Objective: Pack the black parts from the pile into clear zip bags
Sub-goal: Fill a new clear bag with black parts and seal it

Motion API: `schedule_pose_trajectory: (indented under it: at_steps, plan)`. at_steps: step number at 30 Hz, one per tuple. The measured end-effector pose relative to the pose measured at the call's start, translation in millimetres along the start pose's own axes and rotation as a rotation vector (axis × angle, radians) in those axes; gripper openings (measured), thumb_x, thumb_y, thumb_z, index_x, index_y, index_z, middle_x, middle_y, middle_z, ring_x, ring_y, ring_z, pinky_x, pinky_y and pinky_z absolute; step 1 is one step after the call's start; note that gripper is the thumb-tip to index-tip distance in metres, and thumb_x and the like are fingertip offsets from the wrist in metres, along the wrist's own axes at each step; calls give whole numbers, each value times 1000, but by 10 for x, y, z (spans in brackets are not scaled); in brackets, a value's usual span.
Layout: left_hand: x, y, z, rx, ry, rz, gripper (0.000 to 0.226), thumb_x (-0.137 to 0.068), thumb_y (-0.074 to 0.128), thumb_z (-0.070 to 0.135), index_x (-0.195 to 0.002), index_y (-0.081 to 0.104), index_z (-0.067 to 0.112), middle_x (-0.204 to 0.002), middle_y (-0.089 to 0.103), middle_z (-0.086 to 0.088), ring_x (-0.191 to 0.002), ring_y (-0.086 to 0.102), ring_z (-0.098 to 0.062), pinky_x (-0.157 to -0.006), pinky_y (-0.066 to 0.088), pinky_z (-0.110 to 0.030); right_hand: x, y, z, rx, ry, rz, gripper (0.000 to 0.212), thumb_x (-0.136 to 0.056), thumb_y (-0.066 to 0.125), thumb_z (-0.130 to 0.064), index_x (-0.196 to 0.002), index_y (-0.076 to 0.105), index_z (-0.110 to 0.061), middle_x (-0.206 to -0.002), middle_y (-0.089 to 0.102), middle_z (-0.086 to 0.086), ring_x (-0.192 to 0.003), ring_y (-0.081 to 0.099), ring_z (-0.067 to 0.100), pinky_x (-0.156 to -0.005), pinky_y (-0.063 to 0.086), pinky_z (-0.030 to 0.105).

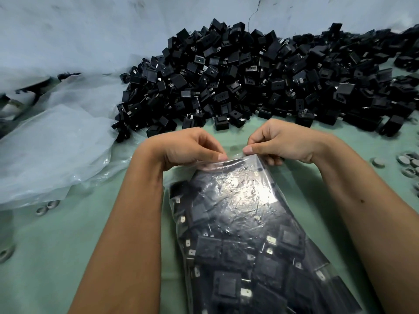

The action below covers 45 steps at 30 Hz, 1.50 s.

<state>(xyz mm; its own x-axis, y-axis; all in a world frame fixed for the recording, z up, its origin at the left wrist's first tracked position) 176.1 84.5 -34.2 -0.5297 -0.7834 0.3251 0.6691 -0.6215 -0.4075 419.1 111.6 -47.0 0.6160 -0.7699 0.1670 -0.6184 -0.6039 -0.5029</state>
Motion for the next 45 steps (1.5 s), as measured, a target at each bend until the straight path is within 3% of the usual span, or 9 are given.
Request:
schedule_pose_trajectory:
  at_steps: [7,11,13,17,21,27,37,42,45]
  plan:
    - [55,-61,-50,80,21,-11,15,-91,68,-4,-105,72,-2,-81,74,-2,-73,66,-7,-73,53,-17,9,6,-1,7,16,3,33,-96,70,-29,-76,68,-3,-52,59,3,-46,48,15,-43,40,21]
    - [65,-56,-41,105,-22,1,20,-83,77,-4,-96,64,4,-77,71,-8,-64,65,-9,-59,52,-15,14,8,-23,-14,4,-7,28,-94,73,-28,-77,72,-7,-58,64,8,-50,53,16,-46,40,24]
    - [59,-38,-26,69,-21,8,23,-77,81,2,-91,63,6,-82,70,-21,-66,63,-15,-57,49,-17,12,-3,-44,-35,-9,-12,24,-94,73,-27,-78,73,-10,-61,65,9,-52,57,14,-48,43,25]
    - [60,-20,-48,87,3,14,30,-66,86,11,-88,66,6,-107,58,-50,-88,57,-35,-74,49,-32,-37,64,-155,-32,-88,-24,34,-90,70,-44,-93,77,-11,-78,69,17,-69,61,16,-63,51,28]
    - [33,-47,-94,125,4,17,31,-64,88,11,-88,69,7,-100,67,-41,-84,65,-30,-81,53,-35,-142,179,-264,60,-67,-87,33,-95,70,-43,-85,78,-13,-72,70,8,-64,60,11,-59,47,19]
    - [34,-56,-77,141,-32,2,32,-73,84,21,-101,74,9,-77,71,-2,-64,57,-7,-60,47,-15,-170,184,-243,71,-76,-77,22,-95,75,-27,-75,78,-17,-54,59,-6,-49,48,6,-49,40,14]
    - [52,-43,-35,49,-43,5,32,-73,83,29,-96,77,9,-85,74,-6,-76,67,-11,-72,53,-20,-156,175,-257,150,-143,-40,23,-94,76,-26,-72,77,-20,-54,54,-8,-51,43,5,-51,36,14]
    - [103,-39,-40,30,-16,60,20,-82,83,16,-89,64,13,-67,66,2,-56,55,-6,-57,43,-16,-152,158,-224,119,-122,-20,22,-90,78,-27,-68,77,-23,-53,55,-8,-50,42,5,-50,35,15]
    - [198,1,-50,-32,22,119,17,-85,82,20,-84,67,12,-75,65,-5,-69,56,-12,-69,44,-20,-149,159,-214,122,-114,-10,21,-90,78,-29,-69,78,-24,-54,55,-7,-51,42,6,-51,35,16]
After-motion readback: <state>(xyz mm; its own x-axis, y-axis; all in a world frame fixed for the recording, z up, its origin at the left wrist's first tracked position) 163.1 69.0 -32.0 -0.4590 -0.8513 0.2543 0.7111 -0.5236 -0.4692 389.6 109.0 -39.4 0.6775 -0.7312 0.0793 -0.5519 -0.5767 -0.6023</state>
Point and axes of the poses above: each hand's wrist, its own x-axis away from the middle knuckle, its own y-axis out of the palm, z = x × y, the point moved 1 cm from there along -x, towards the middle knuckle
